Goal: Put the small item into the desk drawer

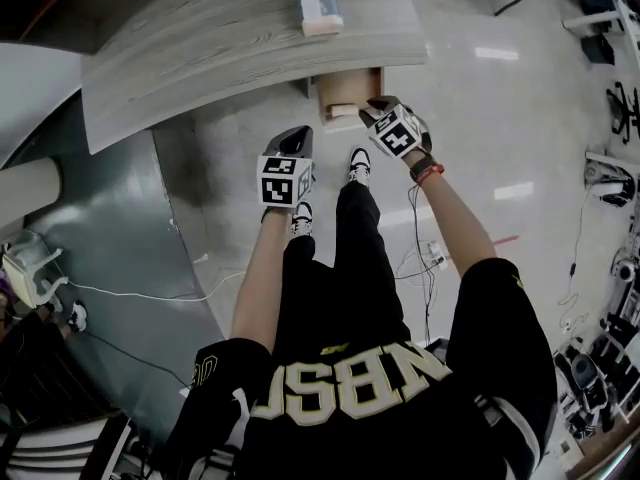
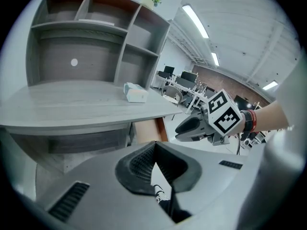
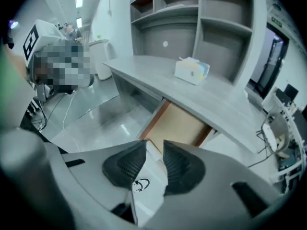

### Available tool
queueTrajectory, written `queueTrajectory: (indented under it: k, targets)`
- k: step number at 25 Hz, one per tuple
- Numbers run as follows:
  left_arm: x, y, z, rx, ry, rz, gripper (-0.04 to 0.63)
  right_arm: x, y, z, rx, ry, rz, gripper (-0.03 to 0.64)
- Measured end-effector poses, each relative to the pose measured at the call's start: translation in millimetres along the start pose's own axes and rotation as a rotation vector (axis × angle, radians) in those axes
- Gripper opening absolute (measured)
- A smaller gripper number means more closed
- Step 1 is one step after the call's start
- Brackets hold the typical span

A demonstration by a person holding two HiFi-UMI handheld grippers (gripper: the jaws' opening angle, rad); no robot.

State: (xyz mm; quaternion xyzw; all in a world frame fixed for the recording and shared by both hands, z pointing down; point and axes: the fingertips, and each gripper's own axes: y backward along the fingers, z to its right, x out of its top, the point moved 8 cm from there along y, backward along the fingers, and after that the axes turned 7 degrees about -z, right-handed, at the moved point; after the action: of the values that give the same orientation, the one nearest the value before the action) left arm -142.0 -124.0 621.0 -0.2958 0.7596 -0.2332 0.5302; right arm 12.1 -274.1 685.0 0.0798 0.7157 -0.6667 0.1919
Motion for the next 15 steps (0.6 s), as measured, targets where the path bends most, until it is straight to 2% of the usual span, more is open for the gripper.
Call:
queueTrajectory:
  k: [7,15]
  targets:
    - [28,35,-8,0.004,-0.003,0.068,0.012,12,61,-4,-0.075,-0.127,0.109,0.107]
    - [65,59,-5,-0.017,-0.093,0.16,0.012,30,116,-7,-0.167,-0.227,0.263,0.078]
